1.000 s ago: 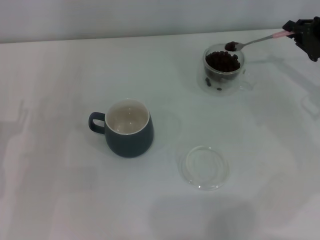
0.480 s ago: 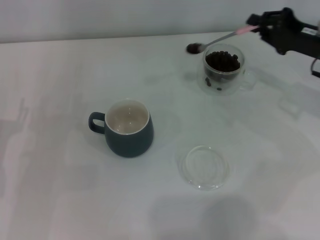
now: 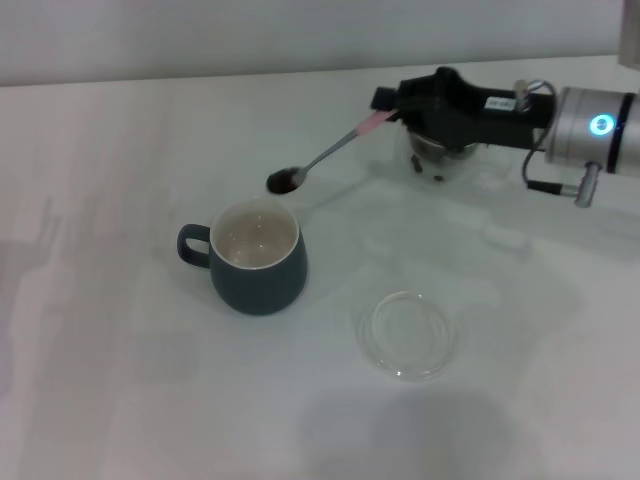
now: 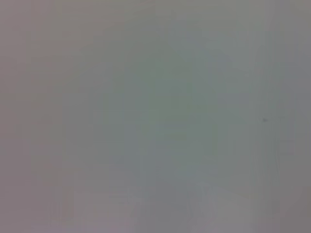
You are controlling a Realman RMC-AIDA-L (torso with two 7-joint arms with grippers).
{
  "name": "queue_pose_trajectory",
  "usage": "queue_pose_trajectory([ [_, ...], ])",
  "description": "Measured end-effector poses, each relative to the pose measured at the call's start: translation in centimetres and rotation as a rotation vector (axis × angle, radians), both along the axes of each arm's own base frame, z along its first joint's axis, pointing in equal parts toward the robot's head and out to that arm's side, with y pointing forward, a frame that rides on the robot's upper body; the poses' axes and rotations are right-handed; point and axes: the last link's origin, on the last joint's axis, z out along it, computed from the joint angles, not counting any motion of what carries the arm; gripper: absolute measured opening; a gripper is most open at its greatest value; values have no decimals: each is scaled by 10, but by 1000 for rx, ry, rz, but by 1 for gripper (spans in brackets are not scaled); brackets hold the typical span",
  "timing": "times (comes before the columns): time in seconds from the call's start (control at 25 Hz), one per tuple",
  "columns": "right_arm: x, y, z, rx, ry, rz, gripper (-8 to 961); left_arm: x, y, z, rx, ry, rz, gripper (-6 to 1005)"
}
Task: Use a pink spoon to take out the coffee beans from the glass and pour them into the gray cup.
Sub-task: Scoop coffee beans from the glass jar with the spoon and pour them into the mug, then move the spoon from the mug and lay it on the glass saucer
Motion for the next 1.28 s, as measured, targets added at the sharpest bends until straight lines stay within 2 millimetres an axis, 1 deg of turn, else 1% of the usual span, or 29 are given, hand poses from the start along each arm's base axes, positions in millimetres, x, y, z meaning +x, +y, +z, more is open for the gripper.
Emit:
queue_pose_trajectory([
  [0.2, -8, -4, -11, -17, -27, 72, 197, -1, -2, -1, -2, -3, 4, 824],
  [0.52, -10, -9, -21, 50, -107, 223, 200, -2, -2, -1, -5, -2, 10, 824],
  [0.6, -13, -10, -24, 80, -125, 281, 201, -2, -2, -1, -5, -3, 11, 824],
  [0.76, -26, -11, -27, 164, -176, 452, 203, -2, -2, -1, -5, -4, 11, 825],
  [0.88, -32, -11, -25, 204, -198, 532, 204, -2, -2, -2, -5, -4, 12, 825],
  [1.08, -34, -13, -19, 237, -210, 580, 206, -2, -2, -2, -6, -4, 12, 824],
  [1.2, -32, -12, -12, 251, -205, 577, 207, -2, -2, -1, -3, -5, 14, 824],
  [1.28, -29, -13, 0, 268, -195, 573, 208, -3, -2, -1, 1, -7, 18, 824],
])
